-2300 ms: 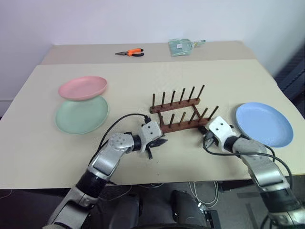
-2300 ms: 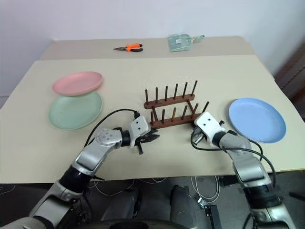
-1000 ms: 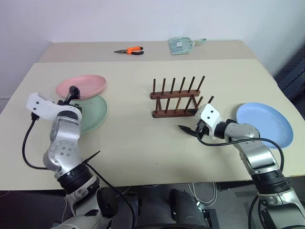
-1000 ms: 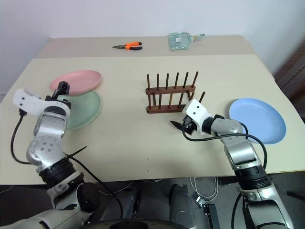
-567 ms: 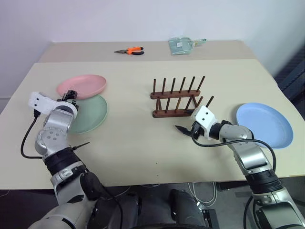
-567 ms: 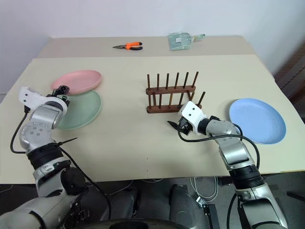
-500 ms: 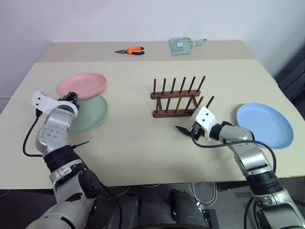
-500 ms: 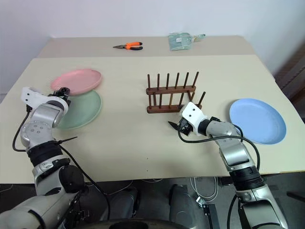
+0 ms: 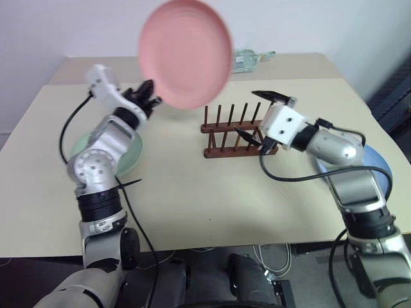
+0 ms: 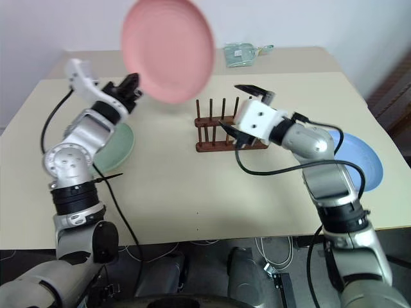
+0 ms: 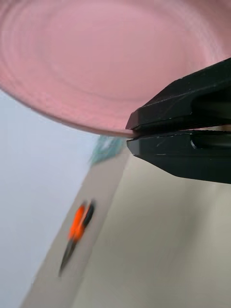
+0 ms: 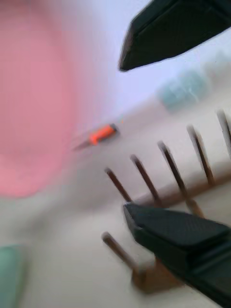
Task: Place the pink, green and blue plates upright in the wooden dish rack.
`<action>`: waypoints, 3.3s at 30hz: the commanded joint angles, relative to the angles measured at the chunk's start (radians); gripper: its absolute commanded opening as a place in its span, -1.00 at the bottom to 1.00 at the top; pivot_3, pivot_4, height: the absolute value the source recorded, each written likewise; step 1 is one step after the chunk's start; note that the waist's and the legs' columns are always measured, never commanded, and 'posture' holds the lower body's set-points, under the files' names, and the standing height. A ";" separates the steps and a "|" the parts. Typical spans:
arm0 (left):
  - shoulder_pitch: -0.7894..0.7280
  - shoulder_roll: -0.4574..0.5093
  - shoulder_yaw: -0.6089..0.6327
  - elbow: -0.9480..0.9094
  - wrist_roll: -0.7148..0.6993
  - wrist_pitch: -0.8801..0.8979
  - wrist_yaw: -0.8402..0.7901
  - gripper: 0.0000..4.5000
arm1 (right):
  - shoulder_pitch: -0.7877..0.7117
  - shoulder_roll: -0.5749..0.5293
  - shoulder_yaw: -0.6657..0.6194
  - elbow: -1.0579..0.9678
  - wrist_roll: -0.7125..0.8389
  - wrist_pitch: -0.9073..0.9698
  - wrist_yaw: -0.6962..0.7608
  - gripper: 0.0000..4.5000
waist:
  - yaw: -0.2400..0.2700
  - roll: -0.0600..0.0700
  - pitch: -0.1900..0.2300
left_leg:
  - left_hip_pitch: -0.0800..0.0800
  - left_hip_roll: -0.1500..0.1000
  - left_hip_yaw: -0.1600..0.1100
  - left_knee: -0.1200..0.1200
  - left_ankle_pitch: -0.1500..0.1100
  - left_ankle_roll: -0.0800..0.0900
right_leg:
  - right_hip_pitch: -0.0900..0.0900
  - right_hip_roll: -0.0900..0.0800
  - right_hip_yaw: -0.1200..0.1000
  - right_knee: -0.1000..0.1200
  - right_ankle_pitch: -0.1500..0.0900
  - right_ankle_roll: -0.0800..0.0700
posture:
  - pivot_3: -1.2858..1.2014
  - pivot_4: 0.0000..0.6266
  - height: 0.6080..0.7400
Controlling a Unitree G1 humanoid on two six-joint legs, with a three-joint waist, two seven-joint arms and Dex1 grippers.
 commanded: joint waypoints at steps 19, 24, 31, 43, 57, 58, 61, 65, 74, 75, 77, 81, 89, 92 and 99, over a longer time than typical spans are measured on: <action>-0.063 -0.072 0.017 -0.068 -0.061 0.042 0.034 -1.00 | -0.003 -0.041 0.035 0.099 -0.266 -0.195 -0.094 -0.97 | 0.004 0.000 0.000 | 0.000 0.000 0.000 0.000 0.001 -0.001 | 0.000 0.000 0.000 -0.001 0.000 0.000 | 0.03 -0.52 1.00; -0.082 -0.077 0.127 -0.054 -0.162 -0.014 0.037 -1.00 | 0.007 -0.049 0.006 0.092 -0.264 -0.199 -0.120 -0.97 | 0.005 0.000 0.000 | 0.000 0.000 0.000 0.000 0.001 -0.001 | 0.000 0.000 0.000 -0.001 0.000 0.000 | 0.03 -0.52 1.00; -0.044 0.105 0.149 0.016 -0.039 -0.128 -0.053 -0.87 | 0.021 -0.009 -0.172 0.016 0.018 -0.024 -0.067 -0.99 | 0.001 0.000 0.000 | 0.000 0.000 0.000 0.000 0.001 -0.001 | 0.000 0.000 0.000 -0.001 0.000 0.000 | 0.03 -0.52 1.00; 0.165 0.206 -0.069 -0.048 0.112 -0.178 -0.345 0.98 | 0.144 -0.033 -0.340 -0.111 0.386 0.218 0.074 -1.00 | 0.003 0.003 0.002 | -0.001 0.001 -0.001 0.001 -0.001 0.002 | 0.001 0.001 0.002 -0.002 -0.001 -0.002 | 0.03 -0.52 1.00; 0.389 0.441 -0.392 -0.211 0.301 -0.267 -0.823 0.98 | -0.063 0.173 -0.622 -0.133 1.195 0.912 -0.227 -1.00 | -0.007 0.007 0.003 | -0.002 0.002 -0.001 -0.001 -0.001 0.002 | -0.001 0.001 0.002 -0.002 -0.002 -0.006 | 0.03 -0.52 1.00; 0.390 0.438 -0.402 -0.207 0.317 -0.272 -0.824 0.98 | -0.068 0.181 -0.630 -0.119 1.230 0.937 -0.253 -1.00 | -0.007 0.008 0.003 | -0.002 0.002 -0.001 -0.001 -0.001 0.002 | -0.001 0.001 0.003 -0.002 -0.002 -0.006 | 0.03 -0.52 1.00; 0.394 0.425 -0.410 -0.203 0.339 -0.274 -0.827 0.98 | -0.062 0.179 -0.623 -0.087 1.263 0.966 -0.293 -1.00 | -0.009 0.008 0.003 | -0.002 0.002 0.000 -0.001 -0.001 0.002 | -0.001 0.001 0.003 -0.002 -0.002 -0.006 | 0.03 -0.52 1.00; 0.406 0.413 -0.401 -0.207 0.347 -0.268 -0.833 0.98 | -0.065 0.188 -0.648 -0.017 1.322 0.994 -0.341 -1.00 | -0.016 0.008 0.003 | -0.002 0.002 0.000 -0.001 -0.001 0.003 | -0.001 0.002 0.003 -0.001 -0.001 -0.005 | 0.03 -0.52 1.00; 0.412 0.400 -0.404 -0.194 0.378 -0.278 -0.841 0.98 | -0.086 0.175 -0.692 0.152 1.422 1.025 -0.388 -1.00 | -0.017 0.008 0.003 | -0.001 0.002 0.000 -0.001 -0.001 0.003 | -0.001 0.002 0.002 -0.001 -0.001 -0.005 | 0.03 -0.52 1.00; 0.413 0.398 -0.405 -0.192 0.382 -0.279 -0.840 0.98 | -0.087 0.167 -0.688 0.145 1.423 1.024 -0.378 -1.00 | -0.018 0.008 0.003 | -0.001 0.002 0.000 -0.001 -0.001 0.003 | -0.001 0.002 0.003 -0.001 -0.001 -0.005 | 0.03 -0.52 1.00; 0.417 0.397 -0.404 -0.191 0.388 -0.280 -0.841 0.98 | -0.090 0.156 -0.685 0.120 1.440 1.029 -0.362 -1.00 | -0.018 0.009 0.004 | -0.001 0.002 0.000 -0.001 -0.001 0.003 | -0.001 0.002 0.003 -0.001 -0.001 -0.005 | 0.03 -0.52 1.00; 0.427 0.394 -0.405 -0.195 0.400 -0.281 -0.844 0.98 | -0.099 0.138 -0.690 0.073 1.489 1.031 -0.338 -1.00 | -0.021 0.009 0.004 | -0.001 0.002 0.000 -0.002 -0.001 0.003 | -0.001 0.002 0.003 -0.001 -0.001 -0.004 | 0.03 -0.52 1.00; 0.424 0.377 -0.410 -0.187 0.418 -0.282 -0.856 0.98 | -0.105 0.090 -0.651 0.121 1.487 1.032 -0.254 -1.00 | -0.017 0.009 0.004 | -0.002 0.002 0.001 -0.001 -0.001 0.003 | -0.001 0.002 0.003 -0.002 -0.001 -0.004 | 0.03 -0.52 1.00; 0.422 0.373 -0.410 -0.184 0.419 -0.282 -0.860 0.98 | -0.127 0.073 -0.638 0.204 1.445 1.014 -0.214 -1.00 | -0.018 0.009 0.004 | -0.001 0.002 0.001 -0.001 -0.001 0.003 | -0.001 0.002 0.003 -0.001 -0.001 -0.005 | 0.03 -0.52 1.00; 0.429 0.369 -0.414 -0.182 0.429 -0.287 -0.857 0.98 | -0.195 0.032 -0.621 0.466 1.361 1.019 -0.061 -1.00 | -0.018 0.009 0.004 | -0.001 0.002 0.001 -0.001 -0.001 0.003 | -0.001 0.002 0.003 -0.001 -0.001 -0.004 | 0.03 -0.52 1.00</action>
